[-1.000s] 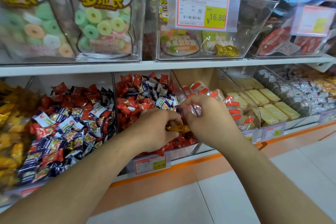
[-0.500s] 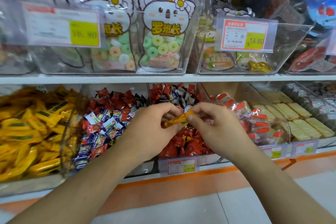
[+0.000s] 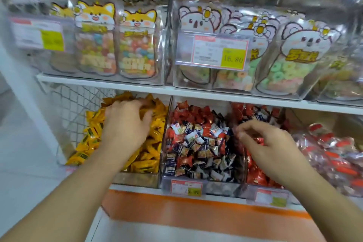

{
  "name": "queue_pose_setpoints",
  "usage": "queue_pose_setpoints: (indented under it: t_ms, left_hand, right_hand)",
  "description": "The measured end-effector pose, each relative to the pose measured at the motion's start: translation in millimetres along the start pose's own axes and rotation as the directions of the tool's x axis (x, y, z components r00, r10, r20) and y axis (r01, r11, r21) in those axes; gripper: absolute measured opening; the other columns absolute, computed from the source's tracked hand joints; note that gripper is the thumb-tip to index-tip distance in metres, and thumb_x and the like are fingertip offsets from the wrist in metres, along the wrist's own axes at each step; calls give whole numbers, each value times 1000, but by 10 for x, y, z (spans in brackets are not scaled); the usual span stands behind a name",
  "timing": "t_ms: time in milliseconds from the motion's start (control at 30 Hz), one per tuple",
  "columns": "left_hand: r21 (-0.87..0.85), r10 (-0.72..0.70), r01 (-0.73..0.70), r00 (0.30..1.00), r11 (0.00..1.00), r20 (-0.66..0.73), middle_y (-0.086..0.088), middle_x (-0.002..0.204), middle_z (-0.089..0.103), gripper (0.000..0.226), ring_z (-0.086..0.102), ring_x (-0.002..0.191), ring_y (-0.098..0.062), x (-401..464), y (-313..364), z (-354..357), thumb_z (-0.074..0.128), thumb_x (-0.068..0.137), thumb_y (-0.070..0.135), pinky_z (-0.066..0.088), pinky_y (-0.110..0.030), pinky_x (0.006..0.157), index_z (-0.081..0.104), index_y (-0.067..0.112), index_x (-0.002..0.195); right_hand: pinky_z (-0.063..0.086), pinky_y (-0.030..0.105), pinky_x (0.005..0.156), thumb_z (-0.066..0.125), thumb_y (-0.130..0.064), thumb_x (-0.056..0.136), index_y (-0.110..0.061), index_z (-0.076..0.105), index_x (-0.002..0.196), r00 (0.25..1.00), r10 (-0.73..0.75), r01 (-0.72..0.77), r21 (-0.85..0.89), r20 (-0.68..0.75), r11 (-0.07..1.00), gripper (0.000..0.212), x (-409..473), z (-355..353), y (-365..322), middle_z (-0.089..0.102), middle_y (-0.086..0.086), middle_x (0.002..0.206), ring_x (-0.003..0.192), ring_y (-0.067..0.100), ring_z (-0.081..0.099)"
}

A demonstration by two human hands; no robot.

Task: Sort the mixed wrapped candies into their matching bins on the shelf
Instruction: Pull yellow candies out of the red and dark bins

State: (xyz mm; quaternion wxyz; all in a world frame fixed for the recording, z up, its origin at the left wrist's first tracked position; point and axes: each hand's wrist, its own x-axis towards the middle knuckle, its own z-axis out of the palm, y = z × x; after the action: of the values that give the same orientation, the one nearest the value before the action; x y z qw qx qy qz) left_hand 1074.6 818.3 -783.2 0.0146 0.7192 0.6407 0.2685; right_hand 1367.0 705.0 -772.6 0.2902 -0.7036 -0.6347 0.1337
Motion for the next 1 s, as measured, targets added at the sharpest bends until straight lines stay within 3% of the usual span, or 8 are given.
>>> queue_pose_setpoints:
  t_ms: [100, 233, 367, 500, 667, 733, 833, 1000]
  left_hand:
    - [82, -52, 36, 978, 996, 204, -6, 140, 62, 51, 49, 135, -29, 33, -129, 35, 54, 100, 52, 28, -46, 116, 54, 31, 147]
    - [39, 65, -72, 984, 997, 167, 3, 159, 42, 56, 30, 149, -25, 6, 9, 60, 53, 99, 53, 14, -47, 123, 44, 37, 152]
    - [-70, 161, -150, 968, 986, 194, -4, 139, 57, 49, 44, 136, -28, -102, 396, 26, 52, 102, 48, 25, -47, 120, 50, 33, 148]
    - [-312, 353, -271, 903, 911, 245, 12, 136, 55, 44, 51, 128, -15, -294, 883, 155, 53, 103, 46, 40, -31, 107, 53, 36, 145]
    - [-447, 548, -360, 722, 819, 423, 28, 164, 16, 59, 24, 149, -1, -504, 1379, 543, 47, 104, 53, 24, -24, 117, 28, 41, 158]
    - [-424, 570, -395, 675, 815, 468, 27, 168, 3, 66, 9, 154, -1, -548, 1503, 669, 45, 104, 55, 15, -25, 121, 17, 41, 162]
    - [-367, 579, -449, 654, 815, 487, 24, 168, -8, 71, -16, 153, 2, -557, 1602, 783, 42, 103, 58, 2, -25, 120, 8, 39, 163]
    - [-317, 568, -473, 641, 822, 516, 26, 165, -17, 75, -26, 150, 3, -551, 1618, 865, 37, 100, 64, 6, -30, 123, 5, 36, 163]
  right_hand:
    - [57, 40, 70, 58, -37, 102, -42, 64, 97, 1000, 17, -17, -22, 10, 1000, 10, 17, 28, -40, 75, -2, 84, 73, 23, 69]
    - [55, 37, 69, 59, -33, 102, -42, 64, 97, 998, 46, -46, -6, -37, 999, 12, -3, -23, 27, 74, -3, 79, 71, 17, 68]
    - [56, 40, 72, 62, -27, 101, -39, 67, 98, 989, 91, -92, 3, -117, 996, 14, -26, -189, 290, 75, -4, 86, 80, 23, 69]
    - [55, 31, 83, 64, -13, 98, -36, 68, 100, 982, 112, -111, 18, -151, 994, 23, -77, -420, 633, 71, -23, 93, 90, -2, 65]
    - [45, 12, 96, 74, -20, 93, -38, 66, 119, 996, 73, -66, -130, 55, 989, 32, -215, -443, 820, 66, -26, 113, 105, -12, 58]
    - [44, 15, 101, 77, -26, 92, -38, 65, 127, 990, 69, -47, -172, 125, 984, 39, -232, -419, 884, 65, -23, 123, 113, -7, 57]
    - [45, 12, 97, 79, -24, 89, -37, 66, 127, 984, 89, -62, -170, 156, 983, 42, -225, -413, 1003, 67, -20, 122, 111, -4, 60]
    - [48, 9, 85, 82, -28, 86, -39, 74, 110, 968, 60, -36, -102, 245, 994, 28, -210, -327, 1029, 71, -20, 101, 98, -6, 62]
